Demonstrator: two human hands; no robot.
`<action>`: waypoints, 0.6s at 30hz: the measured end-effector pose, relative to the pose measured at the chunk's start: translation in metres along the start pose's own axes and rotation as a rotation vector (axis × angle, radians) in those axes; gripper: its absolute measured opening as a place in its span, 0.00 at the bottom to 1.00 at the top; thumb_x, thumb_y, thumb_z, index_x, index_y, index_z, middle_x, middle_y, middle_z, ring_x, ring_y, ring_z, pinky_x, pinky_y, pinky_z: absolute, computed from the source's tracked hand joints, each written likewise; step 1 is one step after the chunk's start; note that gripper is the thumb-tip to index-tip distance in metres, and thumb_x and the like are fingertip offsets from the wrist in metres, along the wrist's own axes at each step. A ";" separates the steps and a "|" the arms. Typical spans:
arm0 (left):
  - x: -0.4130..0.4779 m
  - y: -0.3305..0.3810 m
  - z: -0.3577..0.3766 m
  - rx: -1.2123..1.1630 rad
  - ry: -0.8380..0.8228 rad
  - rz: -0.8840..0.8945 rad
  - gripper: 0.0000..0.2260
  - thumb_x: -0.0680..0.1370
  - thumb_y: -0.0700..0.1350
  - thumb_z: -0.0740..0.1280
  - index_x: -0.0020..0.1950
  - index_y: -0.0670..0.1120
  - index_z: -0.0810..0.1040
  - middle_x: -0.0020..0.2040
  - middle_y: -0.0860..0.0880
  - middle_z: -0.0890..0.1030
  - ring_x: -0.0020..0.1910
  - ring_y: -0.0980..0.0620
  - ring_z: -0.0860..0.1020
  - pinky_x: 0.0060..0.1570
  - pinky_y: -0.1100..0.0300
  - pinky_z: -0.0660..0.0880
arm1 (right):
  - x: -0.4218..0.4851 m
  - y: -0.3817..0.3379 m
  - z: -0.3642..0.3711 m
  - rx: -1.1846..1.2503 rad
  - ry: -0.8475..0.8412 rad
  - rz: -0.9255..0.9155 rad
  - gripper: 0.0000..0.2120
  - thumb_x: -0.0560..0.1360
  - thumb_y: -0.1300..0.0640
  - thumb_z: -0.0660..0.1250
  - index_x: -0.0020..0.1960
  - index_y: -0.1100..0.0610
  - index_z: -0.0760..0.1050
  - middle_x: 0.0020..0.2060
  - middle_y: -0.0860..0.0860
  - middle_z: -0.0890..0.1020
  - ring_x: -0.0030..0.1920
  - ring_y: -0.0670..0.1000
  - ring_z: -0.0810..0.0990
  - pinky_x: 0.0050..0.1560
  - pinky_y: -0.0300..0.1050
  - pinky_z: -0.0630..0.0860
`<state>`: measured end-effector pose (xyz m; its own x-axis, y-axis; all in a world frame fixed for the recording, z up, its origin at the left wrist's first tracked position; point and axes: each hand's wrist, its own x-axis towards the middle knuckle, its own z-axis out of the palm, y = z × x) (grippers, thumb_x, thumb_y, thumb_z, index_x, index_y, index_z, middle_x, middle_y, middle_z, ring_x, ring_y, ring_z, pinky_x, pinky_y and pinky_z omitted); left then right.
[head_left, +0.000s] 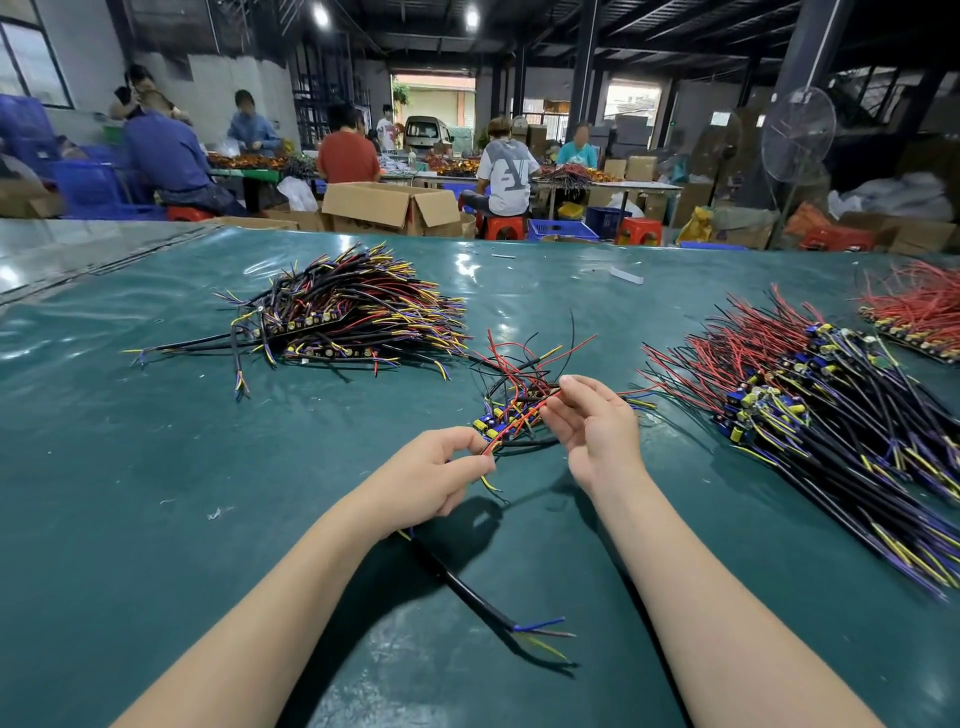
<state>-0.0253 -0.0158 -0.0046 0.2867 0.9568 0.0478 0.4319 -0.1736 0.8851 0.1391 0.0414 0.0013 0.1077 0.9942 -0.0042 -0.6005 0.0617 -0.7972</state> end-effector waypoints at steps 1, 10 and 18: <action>0.000 0.000 0.000 -0.006 -0.003 0.003 0.07 0.79 0.41 0.59 0.42 0.46 0.71 0.16 0.53 0.65 0.17 0.57 0.59 0.19 0.69 0.58 | 0.000 -0.001 -0.001 0.039 -0.018 0.054 0.10 0.75 0.69 0.62 0.37 0.60 0.72 0.20 0.49 0.77 0.22 0.44 0.77 0.25 0.35 0.76; -0.001 -0.002 -0.003 -0.014 -0.053 -0.006 0.09 0.79 0.40 0.57 0.42 0.47 0.73 0.17 0.53 0.65 0.17 0.57 0.59 0.19 0.68 0.58 | -0.001 -0.009 -0.009 0.045 -0.224 0.264 0.11 0.75 0.70 0.58 0.38 0.59 0.72 0.23 0.49 0.79 0.25 0.45 0.80 0.25 0.35 0.76; -0.001 -0.002 -0.006 -0.029 -0.100 -0.013 0.11 0.80 0.38 0.56 0.45 0.48 0.77 0.17 0.55 0.64 0.17 0.58 0.60 0.20 0.68 0.59 | -0.002 -0.004 -0.006 -0.271 -0.412 0.258 0.09 0.75 0.67 0.60 0.40 0.59 0.75 0.23 0.49 0.78 0.23 0.43 0.77 0.23 0.34 0.73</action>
<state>-0.0312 -0.0148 -0.0038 0.3657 0.9307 -0.0092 0.4114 -0.1528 0.8985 0.1462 0.0384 0.0005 -0.3669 0.9299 -0.0267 -0.3354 -0.1590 -0.9286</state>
